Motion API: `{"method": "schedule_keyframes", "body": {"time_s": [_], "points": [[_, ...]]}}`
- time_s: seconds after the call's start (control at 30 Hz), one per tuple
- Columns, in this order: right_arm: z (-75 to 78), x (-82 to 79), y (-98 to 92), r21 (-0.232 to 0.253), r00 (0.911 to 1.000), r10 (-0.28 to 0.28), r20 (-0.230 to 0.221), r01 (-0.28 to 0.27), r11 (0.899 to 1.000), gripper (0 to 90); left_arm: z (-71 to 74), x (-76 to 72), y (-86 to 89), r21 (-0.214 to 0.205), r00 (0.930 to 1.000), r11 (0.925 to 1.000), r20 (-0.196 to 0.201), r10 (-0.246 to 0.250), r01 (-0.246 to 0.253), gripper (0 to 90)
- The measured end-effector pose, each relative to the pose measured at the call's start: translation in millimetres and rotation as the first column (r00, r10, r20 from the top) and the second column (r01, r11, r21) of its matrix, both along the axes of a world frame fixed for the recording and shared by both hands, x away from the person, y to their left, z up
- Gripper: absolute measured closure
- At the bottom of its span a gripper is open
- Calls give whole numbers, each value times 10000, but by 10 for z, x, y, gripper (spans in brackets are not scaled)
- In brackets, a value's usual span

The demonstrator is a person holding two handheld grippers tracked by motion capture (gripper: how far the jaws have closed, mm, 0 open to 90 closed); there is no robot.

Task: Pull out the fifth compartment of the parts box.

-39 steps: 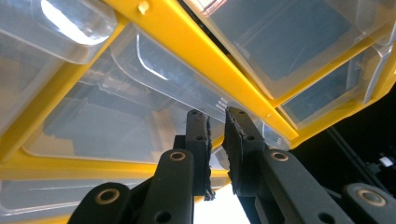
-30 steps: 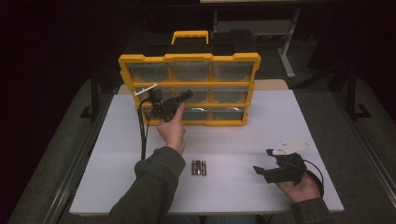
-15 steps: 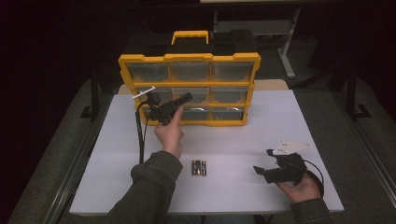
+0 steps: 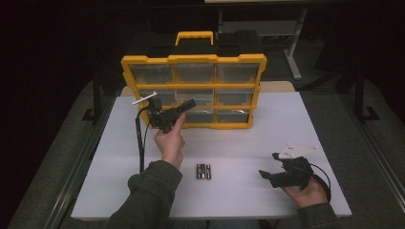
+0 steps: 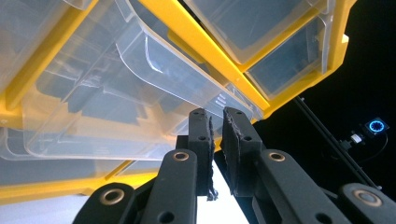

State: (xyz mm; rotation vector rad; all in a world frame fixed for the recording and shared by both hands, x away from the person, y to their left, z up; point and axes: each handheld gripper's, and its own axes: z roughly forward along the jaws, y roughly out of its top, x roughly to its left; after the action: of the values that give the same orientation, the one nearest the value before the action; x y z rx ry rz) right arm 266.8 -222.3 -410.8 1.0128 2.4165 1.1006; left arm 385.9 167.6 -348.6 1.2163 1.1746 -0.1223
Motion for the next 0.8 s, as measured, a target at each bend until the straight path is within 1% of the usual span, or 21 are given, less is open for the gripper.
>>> {"method": "schedule_keyframes", "body": {"time_s": [0.03, 0.07, 0.13, 0.17, 0.23, 0.27, 0.3, 0.37, 0.4, 0.43, 0.47, 0.5, 0.53, 0.57, 0.6, 0.63, 0.67, 0.7, 0.73, 0.77, 0.8], "points": [[-1, 1, -1, -60, 10000, 41, 19, -41, 10000, 205, 0, 0, 0, 0, 10000, 10000, 0, 0, 0, 816], [-2, 2, 0, -110, 10000, 71, 34, -70, 9999, 205, -2, -17, 6, 95, 10000, 10000, 43, -21, 21, 816], [-4, -2, 10, -52, 10000, 38, -15, -38, 10000, 205, -8, -19, 13, 97, 9999, 9999, 139, -43, 41, 816], [-8, 4, 7, -119, 10000, 93, 23, -93, 9999, 205, -10, -14, 19, 258, 9997, 9996, 221, -83, 77, 819], [-13, 7, 6, -98, 10000, 59, -2, -59, 9999, 202, -9, -11, 20, 316, 9997, 9995, 227, -102, 94, 824], [-15, 6, 5, -80, 10000, 37, -31, -37, 10000, 202, -12, 1, 29, 338, 9994, 9992, 278, -213, 203, 816], [-15, 5, 5, -82, 10000, 34, -39, -34, 10000, 203, -5, -5, 58, 612, 9994, 9978, 251, -256, 240, 781], [-10, 3, 9, -103, 10000, 80, -8, -80, 9999, 203, 4, -16, 88, 911, 9983, 9946, 251, -532, 507, 730], [-6, -1, 15, -81, 10000, 56, -51, -56, 10000, 202, 14, -33, 105, 1117, 9978, 9922, 296, -590, 554, 718], [-6, -4, 25, -40, 10000, 47, -31, -47, 10000, 202, 44, -64, 124, 1419, 9972, 9884, 436, -602, 534, 709], [-8, 2, 26, -137, 9999, 152, 12, -151, 9998, 202, 69, -81, 139, 1614, 9961, 9853, 580, -662, 561, 700], [-11, 1, 35, -88, 9999, 132, -10, -132, 9999, 202, 69, -81, 139, 1614, 9961, 9853, 580, -662, 561, 694], [-14, 3, 35, -157, 9998, 184, 12, -184, 9997, 202, 117, -97, 176, 1893, 9932, 9793, 760, -877, 720, 694], [-17, 2, 40, -158, 9998, 175, 0, -175, 9997, 201, 153, -104, 194, 2171, 9908, 9731, 923, -994, 774, 696], [-16, 0, 45, -172, 9998, 176, -17, -176, 9997, 201, 198, -105, 207, 2430, 9863, 9661, 1151, -1183, 875, 696], [-12, -5, 46, -188, 9998, 176, -41, -177, 9997, 201, 198, -105, 207, 2430, 9863, 9661, 1151, -1183, 875, 692], [-9, -9, 52, -121, 9999, 135, -62, -136, 9998, 201, 227, -99, 220, 2639, 9825, 9590, 1231, -1398, 1034, 686], [-8, -8, 52, -129, 9999, 163, -4, -163, 9998, 201, 313, -70, 247, 3006, 9684, 9426, 1520, -1978, 1454, 681], [-7, -8, 51, -123, 9999, 161, 12, -161, 9998, 201, 357, -46, 263, 3112, 9575, 9353, 1738, -2302, 1684, 669], [-7, -6, 46, -155, 9998, 194, 21, -194, 9997, 201, 420, -18, 277, 3379, 9467, 9218, 1855, -2632, 1901, 662], [-9, -5, 50, -72, 9999, 136, -49, -137, 9999, 201, 476, 4, 284, 3678, 9381, 9080, 1949, -2862, 2006, 659]]}}
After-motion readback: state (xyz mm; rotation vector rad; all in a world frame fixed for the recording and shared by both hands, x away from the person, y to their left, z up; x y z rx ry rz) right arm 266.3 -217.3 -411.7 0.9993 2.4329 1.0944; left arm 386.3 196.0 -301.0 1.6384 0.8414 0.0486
